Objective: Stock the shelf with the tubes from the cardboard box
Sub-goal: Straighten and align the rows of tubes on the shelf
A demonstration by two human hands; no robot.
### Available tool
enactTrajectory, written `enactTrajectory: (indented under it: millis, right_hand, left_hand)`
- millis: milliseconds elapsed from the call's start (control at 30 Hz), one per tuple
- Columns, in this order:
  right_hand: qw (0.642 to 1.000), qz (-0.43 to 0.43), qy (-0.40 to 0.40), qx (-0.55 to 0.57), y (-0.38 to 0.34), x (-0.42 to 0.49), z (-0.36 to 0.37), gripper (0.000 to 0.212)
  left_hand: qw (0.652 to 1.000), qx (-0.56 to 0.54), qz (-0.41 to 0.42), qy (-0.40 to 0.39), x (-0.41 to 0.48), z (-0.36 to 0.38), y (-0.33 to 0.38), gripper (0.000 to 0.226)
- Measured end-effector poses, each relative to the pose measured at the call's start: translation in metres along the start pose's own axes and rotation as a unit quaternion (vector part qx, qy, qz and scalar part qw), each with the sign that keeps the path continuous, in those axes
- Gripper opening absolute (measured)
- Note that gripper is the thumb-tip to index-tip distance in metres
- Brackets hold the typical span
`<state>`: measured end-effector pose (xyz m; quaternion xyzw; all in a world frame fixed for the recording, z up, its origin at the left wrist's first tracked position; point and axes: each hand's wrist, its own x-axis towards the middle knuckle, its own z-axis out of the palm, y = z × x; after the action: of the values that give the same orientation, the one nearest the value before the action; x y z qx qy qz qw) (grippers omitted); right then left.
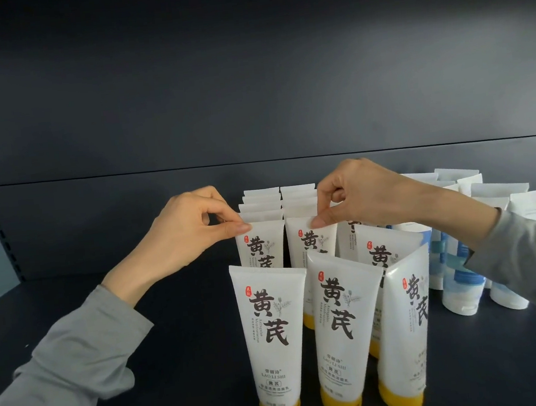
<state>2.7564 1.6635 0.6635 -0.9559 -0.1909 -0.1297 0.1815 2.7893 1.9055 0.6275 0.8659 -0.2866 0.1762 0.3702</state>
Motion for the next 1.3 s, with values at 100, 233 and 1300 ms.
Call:
enactTrajectory:
  millis: [100,233,1300]
  right_hand:
    - [1.0,-0.004,0.007,-0.007,0.0,0.0,0.001,0.02]
    - [1.0,0.0,-0.016,-0.005,0.002,-0.002,-0.004,0.019]
    - [0.995,0.07,-0.061,-0.018,0.026,-0.042,-0.036,0.028]
  left_hand:
    - [1.0,-0.02,0.001,-0.015,0.001,-0.001,-0.002,0.026]
    - [0.999,-0.026,0.003,-0.028,0.001,-0.001,-0.001,0.022]
    - [0.994,0.019,0.053,-0.09,0.035,0.031,0.035,0.028]
